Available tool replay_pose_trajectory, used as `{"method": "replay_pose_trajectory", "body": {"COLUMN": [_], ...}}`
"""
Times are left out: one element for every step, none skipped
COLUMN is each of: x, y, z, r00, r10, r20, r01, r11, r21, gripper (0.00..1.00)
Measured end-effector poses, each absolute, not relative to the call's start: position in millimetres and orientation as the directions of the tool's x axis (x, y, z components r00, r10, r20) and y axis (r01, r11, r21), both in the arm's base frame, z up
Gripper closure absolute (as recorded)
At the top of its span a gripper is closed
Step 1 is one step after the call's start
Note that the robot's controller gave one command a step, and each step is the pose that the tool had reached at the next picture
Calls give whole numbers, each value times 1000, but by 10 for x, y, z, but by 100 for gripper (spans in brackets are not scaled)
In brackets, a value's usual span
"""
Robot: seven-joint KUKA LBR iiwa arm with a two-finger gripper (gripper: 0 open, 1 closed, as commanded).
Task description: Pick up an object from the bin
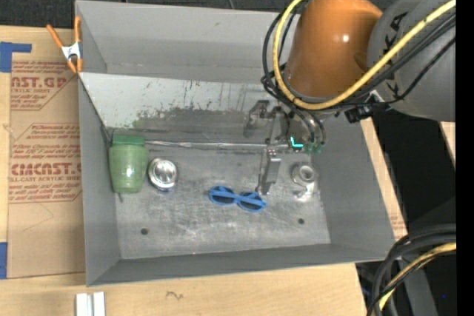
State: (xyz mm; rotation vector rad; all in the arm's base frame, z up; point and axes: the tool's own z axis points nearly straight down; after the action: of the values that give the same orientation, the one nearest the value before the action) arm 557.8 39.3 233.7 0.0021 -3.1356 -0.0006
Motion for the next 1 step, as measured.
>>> {"method": "replay_pose_trajectory", "body": {"x": [5350], "y": [-33], "z": [1220], "r00": [-1000], "r10": [-26], "r20": [8], "r01": [-26], "r11": [1000], "r21": [-1], "gripper": [0]}}
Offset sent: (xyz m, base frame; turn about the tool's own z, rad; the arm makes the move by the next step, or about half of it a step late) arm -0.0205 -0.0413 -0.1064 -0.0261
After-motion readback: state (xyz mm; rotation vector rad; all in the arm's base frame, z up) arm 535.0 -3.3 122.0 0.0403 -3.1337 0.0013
